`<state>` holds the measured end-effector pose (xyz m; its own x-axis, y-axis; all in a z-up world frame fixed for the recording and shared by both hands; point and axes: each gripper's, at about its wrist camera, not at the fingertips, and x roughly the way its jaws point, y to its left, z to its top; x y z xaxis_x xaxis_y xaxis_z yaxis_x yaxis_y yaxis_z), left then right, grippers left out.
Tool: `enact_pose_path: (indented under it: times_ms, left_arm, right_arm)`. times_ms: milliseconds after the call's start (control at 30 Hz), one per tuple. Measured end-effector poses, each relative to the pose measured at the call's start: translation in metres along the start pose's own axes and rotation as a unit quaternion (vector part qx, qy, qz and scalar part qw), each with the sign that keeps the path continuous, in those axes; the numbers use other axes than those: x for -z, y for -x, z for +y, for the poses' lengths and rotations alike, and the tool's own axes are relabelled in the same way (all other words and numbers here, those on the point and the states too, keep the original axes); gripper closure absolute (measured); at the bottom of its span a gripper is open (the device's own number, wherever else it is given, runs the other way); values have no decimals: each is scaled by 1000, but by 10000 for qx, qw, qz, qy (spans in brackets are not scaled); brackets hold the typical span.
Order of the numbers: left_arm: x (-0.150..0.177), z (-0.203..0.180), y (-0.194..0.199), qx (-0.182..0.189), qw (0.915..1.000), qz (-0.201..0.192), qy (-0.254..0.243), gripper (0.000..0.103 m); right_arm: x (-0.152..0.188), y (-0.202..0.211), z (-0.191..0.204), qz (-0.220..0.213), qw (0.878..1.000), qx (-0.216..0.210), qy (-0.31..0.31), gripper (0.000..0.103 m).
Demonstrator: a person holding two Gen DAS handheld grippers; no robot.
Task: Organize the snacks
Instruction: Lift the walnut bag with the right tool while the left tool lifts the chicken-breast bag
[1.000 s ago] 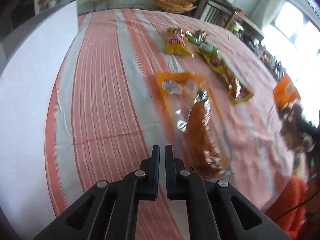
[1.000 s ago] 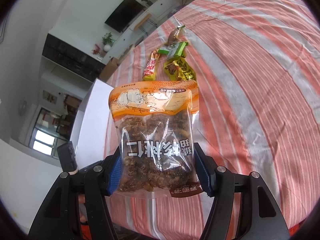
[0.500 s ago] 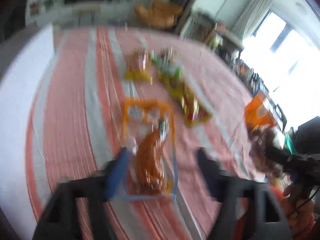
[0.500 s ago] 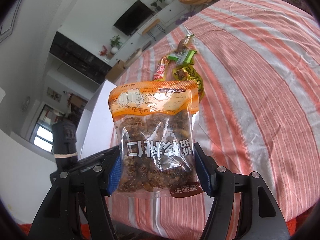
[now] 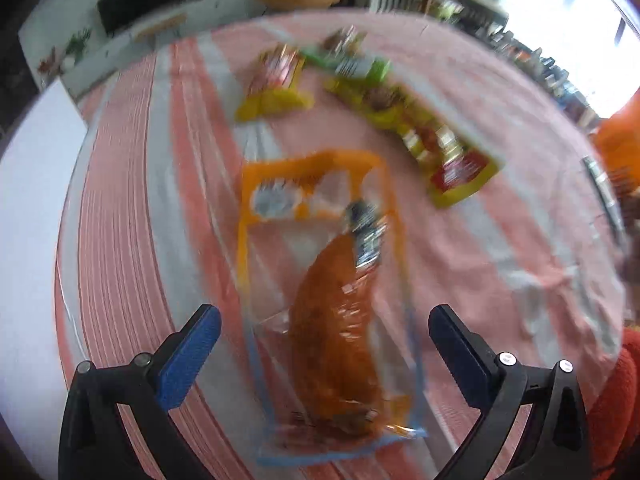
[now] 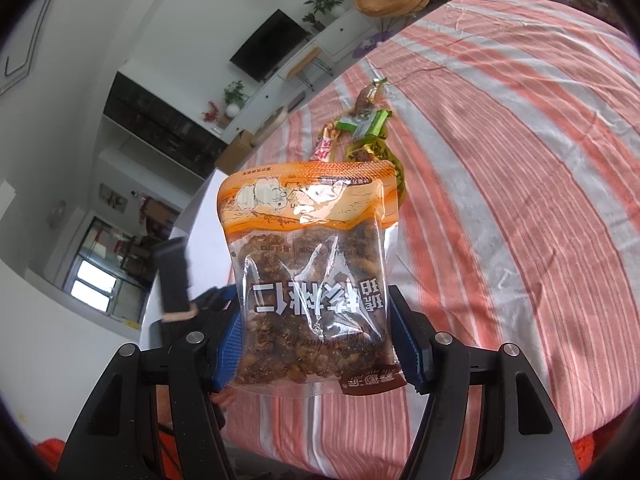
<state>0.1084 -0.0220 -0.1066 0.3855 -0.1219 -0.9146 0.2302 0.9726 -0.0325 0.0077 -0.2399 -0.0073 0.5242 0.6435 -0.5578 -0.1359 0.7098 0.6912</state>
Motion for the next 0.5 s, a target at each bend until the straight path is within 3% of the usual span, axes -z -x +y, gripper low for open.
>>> enact_pose_path:
  times_ms: [67,133,200,233,267,333,433,500]
  left_arm:
    - [1,-8,2,-142,9995,-141,-243,0]
    - [0,-4,0,-102,9999,-128,-40,0]
    - [-2,-6,0,-100,9999,67,-76,0]
    - [-4,-5,-2,-69,9999,124,-97,9]
    - [-6,-6,3,0,9999,31,-168,34]
    - [-6,-7,11,145,9997,-18,-221,53]
    - [-1,9,24,563,9982,-207,79,67]
    - [3,23,32,944,9939,-316,471,69]
  right_arm:
    - [0,3,-2,-40,10000,15,-28,36]
    - [-1,4,-4,-71,10000,25,-49,36]
    - [-1,3,-4,-90,9999,2,-77,36]
    - [-2,2,-4,-88,9999,-10,-83,36]
    - [-2,1,-3,-80,9999,-18,-82,36]
    - [0,-1,0,-51,10000,-28,-44,36]
    - [2,2,4,-47,10000,-38,22,36]
    - [2,2,5,-44,10000,-44,19,36]
